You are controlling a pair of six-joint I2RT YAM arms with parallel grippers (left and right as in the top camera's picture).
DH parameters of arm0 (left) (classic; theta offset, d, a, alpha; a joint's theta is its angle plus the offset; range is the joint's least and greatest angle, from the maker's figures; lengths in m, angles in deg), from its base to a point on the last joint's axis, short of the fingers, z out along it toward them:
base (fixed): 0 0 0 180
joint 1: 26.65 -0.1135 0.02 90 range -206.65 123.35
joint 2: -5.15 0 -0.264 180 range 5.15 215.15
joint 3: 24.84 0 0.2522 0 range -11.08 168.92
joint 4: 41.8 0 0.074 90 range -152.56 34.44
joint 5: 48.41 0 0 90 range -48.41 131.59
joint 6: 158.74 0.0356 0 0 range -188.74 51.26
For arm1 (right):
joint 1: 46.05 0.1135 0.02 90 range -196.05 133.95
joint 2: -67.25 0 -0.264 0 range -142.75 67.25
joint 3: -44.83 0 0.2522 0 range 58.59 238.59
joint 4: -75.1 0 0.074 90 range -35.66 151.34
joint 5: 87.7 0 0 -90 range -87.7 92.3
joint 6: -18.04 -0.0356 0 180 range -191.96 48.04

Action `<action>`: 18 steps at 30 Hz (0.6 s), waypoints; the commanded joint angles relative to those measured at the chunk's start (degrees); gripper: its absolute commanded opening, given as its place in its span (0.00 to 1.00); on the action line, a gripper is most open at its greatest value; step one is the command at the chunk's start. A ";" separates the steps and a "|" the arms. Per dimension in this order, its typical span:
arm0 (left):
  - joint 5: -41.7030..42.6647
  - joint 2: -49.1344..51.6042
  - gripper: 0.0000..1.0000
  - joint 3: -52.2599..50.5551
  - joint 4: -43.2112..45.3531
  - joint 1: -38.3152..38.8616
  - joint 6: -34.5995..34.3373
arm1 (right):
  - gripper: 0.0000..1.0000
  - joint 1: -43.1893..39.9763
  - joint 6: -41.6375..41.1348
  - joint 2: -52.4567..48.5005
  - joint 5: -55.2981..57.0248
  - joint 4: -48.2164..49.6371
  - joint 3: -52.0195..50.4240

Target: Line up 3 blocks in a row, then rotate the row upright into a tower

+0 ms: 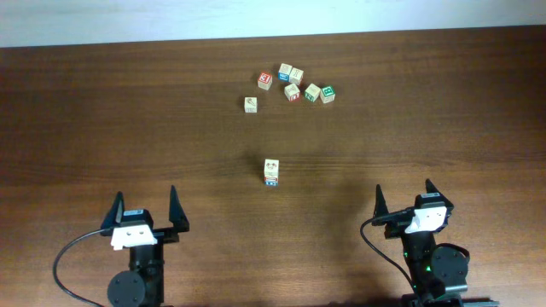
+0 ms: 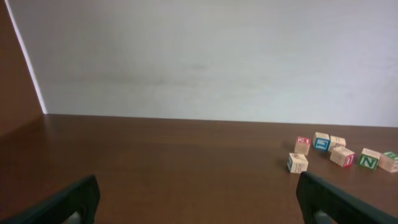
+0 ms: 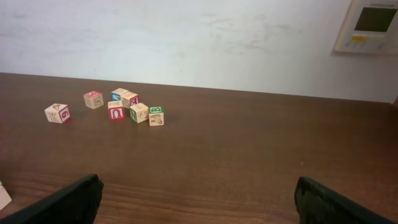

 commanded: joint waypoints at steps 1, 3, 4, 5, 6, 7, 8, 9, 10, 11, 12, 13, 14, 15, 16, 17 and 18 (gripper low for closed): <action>0.59 -0.68 1.00 -0.59 -2.73 -0.39 0.94 | 0.98 -0.37 -0.09 0.59 0.50 -0.17 -0.50; 0.39 -0.68 0.99 -0.59 -5.84 -0.39 0.94 | 0.98 -0.37 -0.09 0.59 0.50 -0.20 -0.50; 0.48 -0.68 0.99 -0.59 -7.76 -0.39 0.96 | 0.98 -0.37 -0.09 0.59 0.50 -0.20 -0.50; 0.63 -0.68 0.99 -0.59 -7.45 -0.39 1.14 | 0.98 -0.37 -0.09 0.59 0.50 -0.17 -0.50; 0.66 -0.68 0.99 -0.59 -7.43 -0.37 1.11 | 0.98 -0.37 -0.09 0.59 0.52 -0.20 -0.50; 0.66 -0.66 0.99 -0.59 -7.41 -0.37 1.09 | 0.98 -0.37 -0.09 0.59 0.52 -0.20 -0.50; 0.66 -0.59 0.99 -0.57 -7.39 -0.37 1.09 | 0.98 -0.37 -0.09 0.59 0.50 -0.20 -0.50; 0.66 -0.59 0.99 -0.57 -7.39 -0.37 1.09 | 0.98 -0.37 -0.09 0.59 0.52 -0.20 -0.50; 0.66 -0.59 0.99 -0.57 -7.39 -0.37 1.09 | 0.98 -0.37 -0.09 0.59 0.50 -0.20 -0.50; 0.66 -0.59 0.99 -0.57 -7.39 -0.37 1.09 | 0.98 -0.37 -0.09 0.59 0.52 -0.20 -0.50; 0.66 -0.59 0.99 -0.57 -7.39 -0.37 1.09 | 0.98 -0.37 -0.09 0.59 0.52 -0.20 -0.50; 0.66 -0.59 0.99 -0.57 -7.39 -0.37 1.09 | 0.98 -0.37 -0.09 0.59 0.50 -0.20 -0.50; 0.66 -0.59 0.99 -0.57 -7.39 -0.37 1.09 | 0.98 -0.37 -0.09 0.59 0.50 -0.20 -0.50; 0.66 -0.59 0.99 -0.57 -7.39 -0.37 1.09 | 0.98 -0.37 -0.09 0.59 0.50 -0.17 -0.50; 0.66 -0.59 0.99 -0.57 -7.39 -0.37 1.09 | 0.98 -0.37 -0.09 0.59 0.50 -0.20 -0.50; 0.66 -0.59 0.99 -0.57 -7.39 -0.37 1.09 | 0.98 -0.37 -0.09 0.59 0.50 -0.20 -0.50; 0.66 -0.59 0.99 -0.57 -7.39 -0.37 1.09 | 0.98 -0.37 -0.09 0.59 0.52 -0.20 -0.50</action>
